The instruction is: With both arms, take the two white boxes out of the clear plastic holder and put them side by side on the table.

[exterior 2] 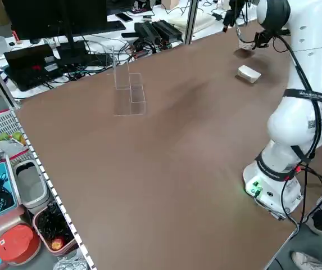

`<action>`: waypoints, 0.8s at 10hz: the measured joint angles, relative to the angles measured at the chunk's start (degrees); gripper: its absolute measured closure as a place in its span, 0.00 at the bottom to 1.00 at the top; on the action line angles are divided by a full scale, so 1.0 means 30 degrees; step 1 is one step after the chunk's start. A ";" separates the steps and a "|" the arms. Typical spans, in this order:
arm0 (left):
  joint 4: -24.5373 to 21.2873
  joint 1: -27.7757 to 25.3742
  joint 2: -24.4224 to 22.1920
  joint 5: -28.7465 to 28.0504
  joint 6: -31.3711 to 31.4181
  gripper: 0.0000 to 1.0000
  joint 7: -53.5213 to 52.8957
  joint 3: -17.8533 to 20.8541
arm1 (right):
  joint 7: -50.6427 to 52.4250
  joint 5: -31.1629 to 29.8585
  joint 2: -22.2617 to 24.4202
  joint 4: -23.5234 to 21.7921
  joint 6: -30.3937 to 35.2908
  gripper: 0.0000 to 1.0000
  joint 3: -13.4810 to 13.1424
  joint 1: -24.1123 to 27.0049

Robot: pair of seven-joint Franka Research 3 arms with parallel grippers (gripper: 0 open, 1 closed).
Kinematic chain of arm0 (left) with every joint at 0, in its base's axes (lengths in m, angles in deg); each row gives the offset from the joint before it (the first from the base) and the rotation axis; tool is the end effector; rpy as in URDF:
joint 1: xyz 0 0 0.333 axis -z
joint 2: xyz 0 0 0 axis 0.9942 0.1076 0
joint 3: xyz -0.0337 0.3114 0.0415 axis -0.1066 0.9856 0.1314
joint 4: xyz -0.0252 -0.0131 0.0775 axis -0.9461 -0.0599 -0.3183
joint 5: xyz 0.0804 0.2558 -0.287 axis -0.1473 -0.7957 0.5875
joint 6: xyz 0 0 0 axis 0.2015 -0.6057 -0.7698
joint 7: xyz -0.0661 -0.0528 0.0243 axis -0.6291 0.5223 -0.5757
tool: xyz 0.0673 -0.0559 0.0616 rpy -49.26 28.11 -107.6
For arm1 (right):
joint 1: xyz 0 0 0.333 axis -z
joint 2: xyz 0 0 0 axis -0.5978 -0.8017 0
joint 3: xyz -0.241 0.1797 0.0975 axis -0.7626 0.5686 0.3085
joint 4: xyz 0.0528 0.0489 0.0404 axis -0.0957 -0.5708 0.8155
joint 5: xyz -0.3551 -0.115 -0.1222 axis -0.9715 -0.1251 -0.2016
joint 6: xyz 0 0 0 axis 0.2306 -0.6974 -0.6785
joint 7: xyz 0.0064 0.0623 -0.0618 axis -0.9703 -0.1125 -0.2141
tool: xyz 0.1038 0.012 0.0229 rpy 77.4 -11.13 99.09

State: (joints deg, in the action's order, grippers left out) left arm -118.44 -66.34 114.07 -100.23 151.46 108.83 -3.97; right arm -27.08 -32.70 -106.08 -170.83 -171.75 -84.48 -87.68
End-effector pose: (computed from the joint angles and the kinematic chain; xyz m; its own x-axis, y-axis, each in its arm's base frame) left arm 0.5971 -0.3895 0.4597 0.9699 0.2356 0.0618 0.2370 -0.9714 -0.0169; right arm 0.5652 0.2230 0.2074 -0.0946 -0.9827 -0.1591 -0.9102 0.1501 -0.3861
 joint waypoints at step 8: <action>-0.3974 -0.8966 -0.6230 0.4662 -0.2642 0.00 -1.2586 0.0582 | -0.1013 0.0043 -0.0232 0.0566 0.0002 0.64 0.0012 -0.0340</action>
State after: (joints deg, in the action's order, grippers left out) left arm -130.36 -93.24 95.38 -86.25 143.53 71.07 -2.22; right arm -30.11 -32.57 -106.77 -169.13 -171.74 -84.44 -88.70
